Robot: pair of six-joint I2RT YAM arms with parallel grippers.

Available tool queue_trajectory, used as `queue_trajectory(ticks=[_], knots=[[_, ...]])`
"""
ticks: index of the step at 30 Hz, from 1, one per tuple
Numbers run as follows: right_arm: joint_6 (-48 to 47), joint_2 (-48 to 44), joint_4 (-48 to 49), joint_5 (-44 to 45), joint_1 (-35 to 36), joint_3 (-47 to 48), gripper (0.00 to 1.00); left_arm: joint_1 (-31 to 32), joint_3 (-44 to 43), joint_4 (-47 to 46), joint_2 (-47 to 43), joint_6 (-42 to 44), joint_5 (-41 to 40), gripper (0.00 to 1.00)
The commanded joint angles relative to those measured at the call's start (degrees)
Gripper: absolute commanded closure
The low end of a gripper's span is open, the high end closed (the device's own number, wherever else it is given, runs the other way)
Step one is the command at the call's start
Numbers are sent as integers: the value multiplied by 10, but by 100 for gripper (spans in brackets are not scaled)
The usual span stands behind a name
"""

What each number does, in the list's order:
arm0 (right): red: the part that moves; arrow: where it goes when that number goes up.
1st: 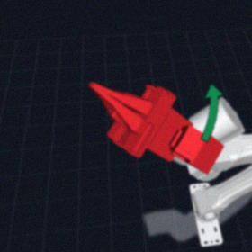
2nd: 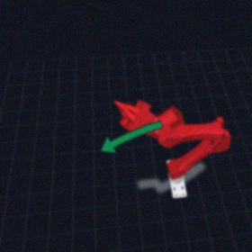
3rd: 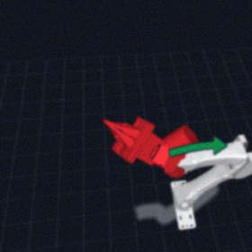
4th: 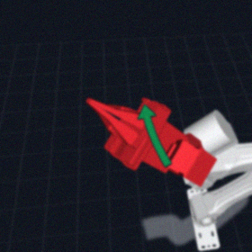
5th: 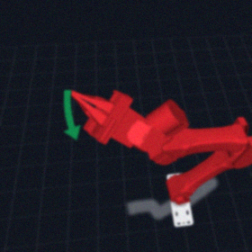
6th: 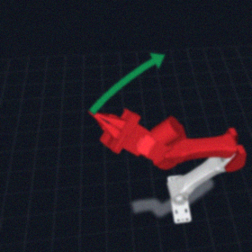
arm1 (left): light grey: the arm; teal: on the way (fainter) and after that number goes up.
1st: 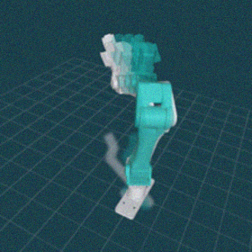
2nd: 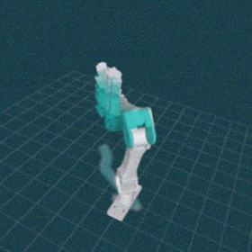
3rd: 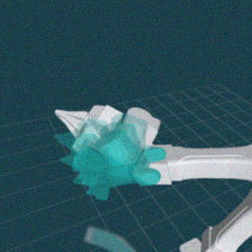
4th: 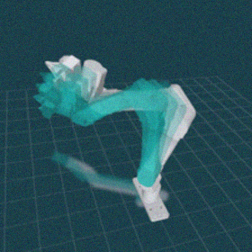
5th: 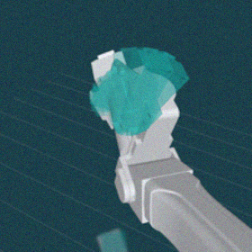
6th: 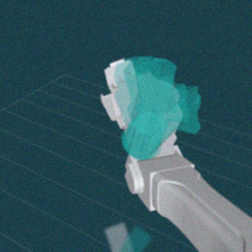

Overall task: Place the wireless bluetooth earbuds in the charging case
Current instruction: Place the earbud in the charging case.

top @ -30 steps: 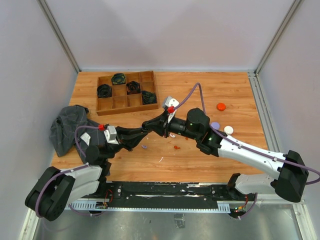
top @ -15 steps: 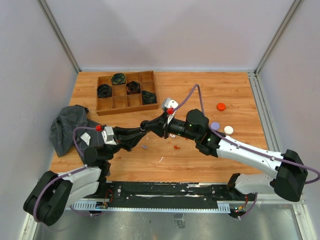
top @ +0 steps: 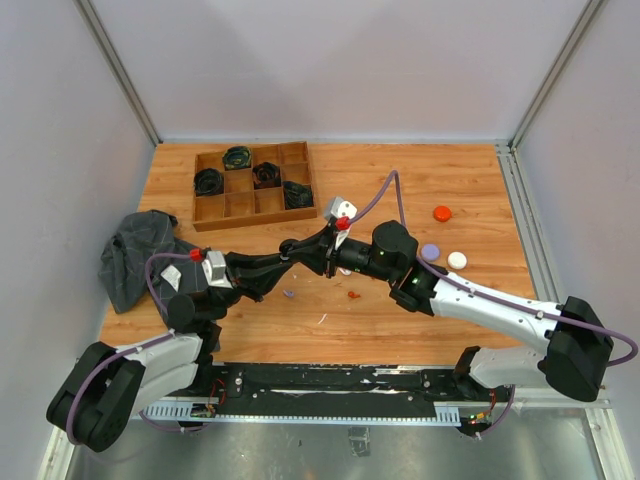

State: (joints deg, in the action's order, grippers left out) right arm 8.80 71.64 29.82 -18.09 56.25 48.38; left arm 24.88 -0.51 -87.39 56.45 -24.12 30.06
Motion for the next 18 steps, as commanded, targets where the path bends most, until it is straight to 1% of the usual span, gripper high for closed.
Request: queue_trajectory(ticks=[1,4,8,13,15,18], knots=[[10,0,25,-20,13,-12,82,3,3,-101,-7,-4,-21,100],[10,3,27,-19,13,-15,81,3,5,-110,-9,-10,-23,100],[7,1,34,-12,13,-26,77,3,8,-112,-19,-14,-29,100],[0,1,33,-3,13,-34,74,3,8,-112,-26,-20,-25,100],[-1,-1,32,-2,12,-35,72,3,8,-113,-27,-21,-22,100],[-10,-11,30,9,12,-37,66,3,11,-109,-28,-15,-22,100]])
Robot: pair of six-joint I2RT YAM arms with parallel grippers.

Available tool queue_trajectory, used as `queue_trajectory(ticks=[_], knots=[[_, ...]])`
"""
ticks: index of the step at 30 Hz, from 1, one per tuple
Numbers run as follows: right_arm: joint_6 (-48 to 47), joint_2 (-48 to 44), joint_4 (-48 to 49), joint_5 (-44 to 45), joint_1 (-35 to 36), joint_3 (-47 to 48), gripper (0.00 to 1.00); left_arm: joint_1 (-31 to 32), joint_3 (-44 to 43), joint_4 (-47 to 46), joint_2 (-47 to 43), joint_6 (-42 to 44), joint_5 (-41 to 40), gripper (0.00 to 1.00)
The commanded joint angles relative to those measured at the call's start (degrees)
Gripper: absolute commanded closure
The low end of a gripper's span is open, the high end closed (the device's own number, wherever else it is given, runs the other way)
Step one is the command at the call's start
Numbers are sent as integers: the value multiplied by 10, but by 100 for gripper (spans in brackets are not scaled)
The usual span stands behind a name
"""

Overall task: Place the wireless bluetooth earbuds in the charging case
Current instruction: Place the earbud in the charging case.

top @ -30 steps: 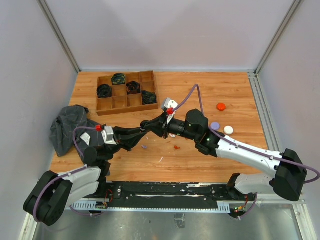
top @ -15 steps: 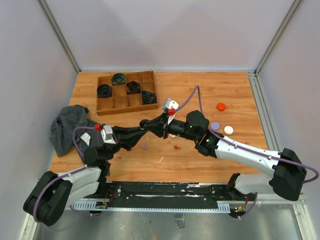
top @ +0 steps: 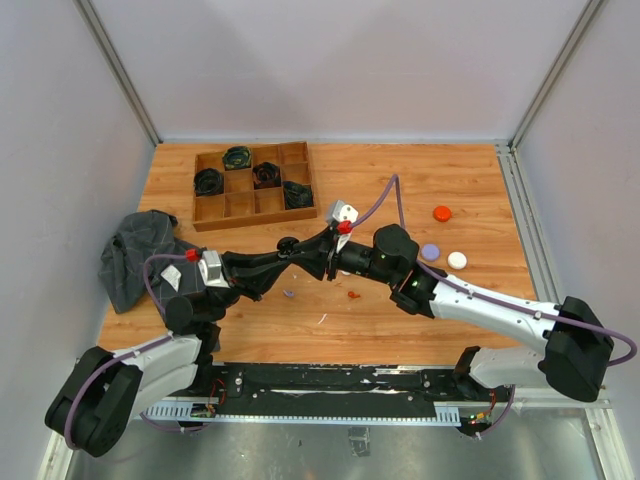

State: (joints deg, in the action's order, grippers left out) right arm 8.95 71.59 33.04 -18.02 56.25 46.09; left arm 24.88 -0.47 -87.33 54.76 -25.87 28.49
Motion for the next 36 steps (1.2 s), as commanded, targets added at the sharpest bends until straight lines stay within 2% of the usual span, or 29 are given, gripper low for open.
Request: queue_trajectory(ticks=[1,7,11,17,28,36], knots=[[-19,-16,-6,15,12,-15,63,3,11,-105,-11,6,-6,100],[-73,-67,-58,65,12,-19,34,3,20,-88,-11,30,-8,100],[-97,-89,-78,89,12,-17,23,3,15,-67,-13,43,1,100],[-92,-82,-81,81,12,4,10,3,15,-40,-21,60,4,100],[-70,-44,-60,66,12,41,7,3,10,-38,-14,60,11,100],[-90,-35,-67,103,12,39,7,3,10,-46,-15,55,21,100]])
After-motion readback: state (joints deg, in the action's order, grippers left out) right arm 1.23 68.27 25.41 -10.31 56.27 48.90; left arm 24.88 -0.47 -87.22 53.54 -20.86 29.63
